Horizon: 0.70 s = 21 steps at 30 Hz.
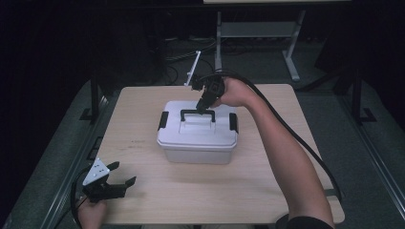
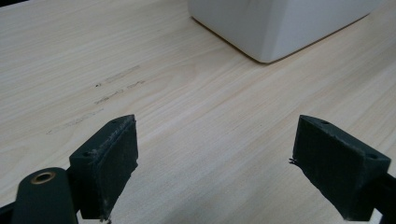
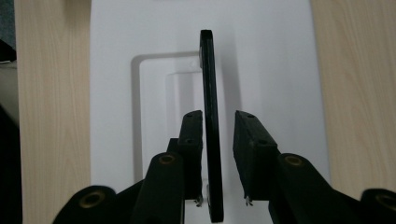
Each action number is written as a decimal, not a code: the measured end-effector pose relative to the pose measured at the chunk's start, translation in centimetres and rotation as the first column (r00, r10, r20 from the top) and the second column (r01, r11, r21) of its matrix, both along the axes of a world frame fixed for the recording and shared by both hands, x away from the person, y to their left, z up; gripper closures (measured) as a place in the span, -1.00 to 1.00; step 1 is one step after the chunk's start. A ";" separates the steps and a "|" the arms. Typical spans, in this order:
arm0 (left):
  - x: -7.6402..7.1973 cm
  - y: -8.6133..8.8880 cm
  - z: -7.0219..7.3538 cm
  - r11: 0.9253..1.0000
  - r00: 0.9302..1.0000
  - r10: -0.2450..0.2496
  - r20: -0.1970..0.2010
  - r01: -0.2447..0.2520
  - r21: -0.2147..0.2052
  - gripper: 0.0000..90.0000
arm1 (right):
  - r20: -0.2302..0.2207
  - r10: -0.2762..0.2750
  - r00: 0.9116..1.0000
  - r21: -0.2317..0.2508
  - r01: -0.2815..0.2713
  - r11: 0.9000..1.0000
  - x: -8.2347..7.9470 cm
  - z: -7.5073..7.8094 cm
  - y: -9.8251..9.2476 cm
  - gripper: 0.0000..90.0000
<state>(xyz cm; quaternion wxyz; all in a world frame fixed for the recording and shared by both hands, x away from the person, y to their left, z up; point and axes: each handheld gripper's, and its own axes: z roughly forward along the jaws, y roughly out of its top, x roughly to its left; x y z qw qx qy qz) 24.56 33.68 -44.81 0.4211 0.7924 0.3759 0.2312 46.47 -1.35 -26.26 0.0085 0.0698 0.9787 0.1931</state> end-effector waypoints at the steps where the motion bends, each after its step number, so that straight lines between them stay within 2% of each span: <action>1: 0.0 0.0 0.0 1.000 1.000 -0.001 -0.001 0.001 -0.001 -0.70 | 0.002 -0.005 1.000 0.003 0.005 1.000 -0.1 0.1 -0.2 0.61; 13: 0.0 -0.2 0.0 1.000 1.000 -0.005 -0.003 0.005 0.006 -0.70 | 0.017 -0.039 0.999 0.036 0.039 0.999 -1.2 1.6 -2.8 0.58; 21: 0.1 -0.4 0.0 1.000 1.000 -0.008 -0.006 0.008 0.012 -0.70 | 0.009 -0.059 0.998 0.037 0.059 0.998 -1.8 1.2 -4.6 0.54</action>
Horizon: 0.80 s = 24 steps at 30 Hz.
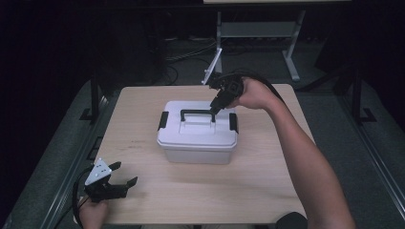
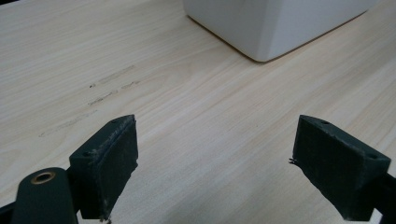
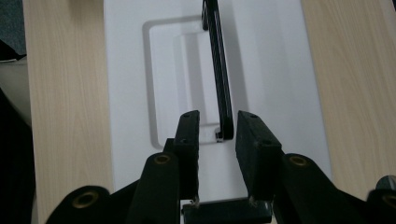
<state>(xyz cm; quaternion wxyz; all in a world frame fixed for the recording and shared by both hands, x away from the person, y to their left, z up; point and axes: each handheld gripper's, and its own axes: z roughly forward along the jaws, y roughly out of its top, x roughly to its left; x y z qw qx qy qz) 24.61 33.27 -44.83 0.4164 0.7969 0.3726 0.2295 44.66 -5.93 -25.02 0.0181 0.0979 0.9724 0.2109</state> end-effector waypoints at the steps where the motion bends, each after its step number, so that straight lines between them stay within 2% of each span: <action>1: 0.0 0.0 0.0 1.000 1.000 0.001 0.002 -0.001 -0.002 -0.70 | 0.000 -0.001 1.000 0.001 0.001 1.000 -0.1 -0.1 -0.2 0.54; 24: -0.1 0.0 0.0 1.000 1.000 0.001 0.003 -0.001 0.001 -0.70 | -0.017 -0.052 0.998 -0.007 0.052 0.999 -1.5 -1.0 -3.9 0.46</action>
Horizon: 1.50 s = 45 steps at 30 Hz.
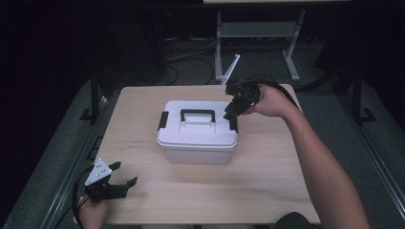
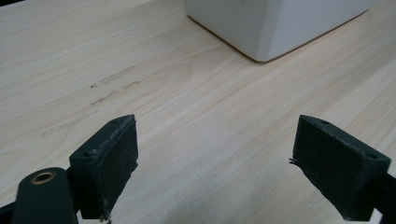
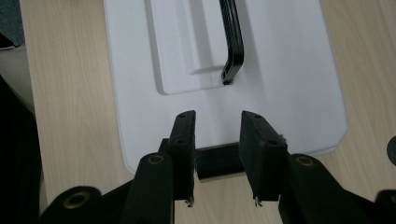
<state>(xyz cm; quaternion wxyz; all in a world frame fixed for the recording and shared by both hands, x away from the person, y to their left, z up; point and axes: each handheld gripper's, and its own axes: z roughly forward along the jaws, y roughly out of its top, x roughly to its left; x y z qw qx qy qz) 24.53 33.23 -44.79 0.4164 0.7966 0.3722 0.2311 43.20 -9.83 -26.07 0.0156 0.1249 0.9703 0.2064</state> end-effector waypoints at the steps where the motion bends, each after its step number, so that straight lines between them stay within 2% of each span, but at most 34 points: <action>1: 0.0 0.0 0.0 1.000 1.000 -0.001 0.000 0.001 0.001 -0.70 | -0.002 -0.004 1.000 0.000 0.004 1.000 0.0 -0.1 -0.1 0.46; 45: 0.0 -0.2 -0.1 1.000 1.000 0.001 -0.003 -0.001 0.002 -0.70 | -0.043 -0.083 0.996 -0.002 0.083 0.997 -1.1 -2.8 -5.0 0.43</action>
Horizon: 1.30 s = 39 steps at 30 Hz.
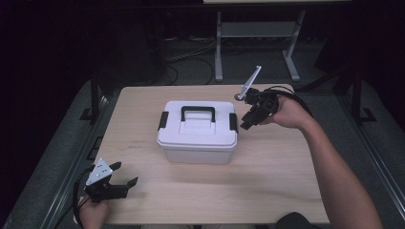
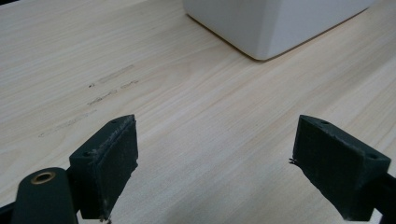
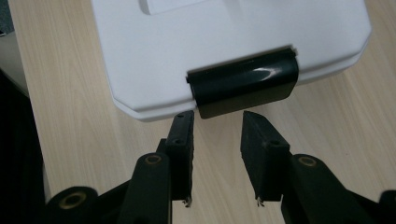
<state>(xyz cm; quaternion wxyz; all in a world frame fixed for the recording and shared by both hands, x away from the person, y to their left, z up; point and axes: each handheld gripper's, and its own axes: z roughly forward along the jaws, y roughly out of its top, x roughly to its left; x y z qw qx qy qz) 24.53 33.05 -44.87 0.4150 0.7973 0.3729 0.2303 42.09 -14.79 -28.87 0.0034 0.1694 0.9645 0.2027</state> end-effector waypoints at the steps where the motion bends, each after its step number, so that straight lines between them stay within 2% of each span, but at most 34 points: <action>1: 0.0 0.0 0.0 1.000 1.000 0.000 0.001 0.000 0.000 -0.70 | 0.000 0.001 1.000 0.002 -0.001 1.000 0.0 -0.1 -0.1 0.43; 39: 0.0 -0.2 0.0 1.000 1.000 -0.006 -0.003 0.006 0.010 -0.70 | -0.034 -0.068 0.997 0.025 0.068 0.997 -1.4 -3.4 -4.0 0.32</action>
